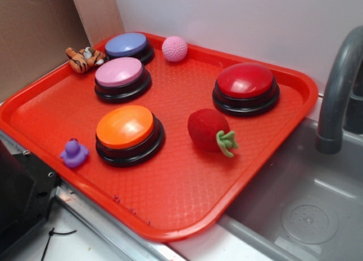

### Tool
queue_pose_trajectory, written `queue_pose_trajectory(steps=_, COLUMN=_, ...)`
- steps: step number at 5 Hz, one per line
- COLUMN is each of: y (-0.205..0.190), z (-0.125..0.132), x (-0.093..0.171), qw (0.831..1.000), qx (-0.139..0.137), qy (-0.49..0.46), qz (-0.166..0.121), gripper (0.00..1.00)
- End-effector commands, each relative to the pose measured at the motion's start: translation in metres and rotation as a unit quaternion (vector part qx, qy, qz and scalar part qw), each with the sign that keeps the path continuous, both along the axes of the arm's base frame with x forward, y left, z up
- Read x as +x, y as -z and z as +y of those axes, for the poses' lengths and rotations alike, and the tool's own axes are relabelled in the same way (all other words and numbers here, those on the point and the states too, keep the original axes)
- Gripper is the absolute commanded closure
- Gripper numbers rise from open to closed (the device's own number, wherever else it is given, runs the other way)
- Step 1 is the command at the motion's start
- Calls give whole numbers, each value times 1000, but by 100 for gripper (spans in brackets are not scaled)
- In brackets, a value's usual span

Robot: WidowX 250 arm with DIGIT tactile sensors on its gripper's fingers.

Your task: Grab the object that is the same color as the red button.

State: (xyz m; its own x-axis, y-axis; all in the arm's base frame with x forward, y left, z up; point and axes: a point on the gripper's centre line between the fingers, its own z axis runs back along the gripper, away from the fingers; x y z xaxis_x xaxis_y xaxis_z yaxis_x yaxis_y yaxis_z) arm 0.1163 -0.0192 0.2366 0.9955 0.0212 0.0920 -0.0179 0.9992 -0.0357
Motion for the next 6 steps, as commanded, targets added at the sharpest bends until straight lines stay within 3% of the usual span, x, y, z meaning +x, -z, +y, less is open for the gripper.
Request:
queue_pose_trajectory(steps=1, y=0, z=0, x=0, qw=1000, qx=0, qy=0, qz=0, gripper=0)
queue_pose_trajectory(steps=2, y=5, z=-9, x=10, qw=997, qx=30, qy=66, qz=8, gripper=0)
queue_pose_trajectory(steps=3, y=18, z=-23, x=28, qw=981, qx=30, qy=190, qz=0, gripper=0)
queue_pose_trajectory(steps=5, y=40, z=-59, x=58, qw=913, qx=77, qy=400, qz=-32, gripper=0)
queue_pose_trajectory(steps=6, y=58, z=-73, x=69, qw=868, qx=60, qy=489, qz=-61, gripper=0)
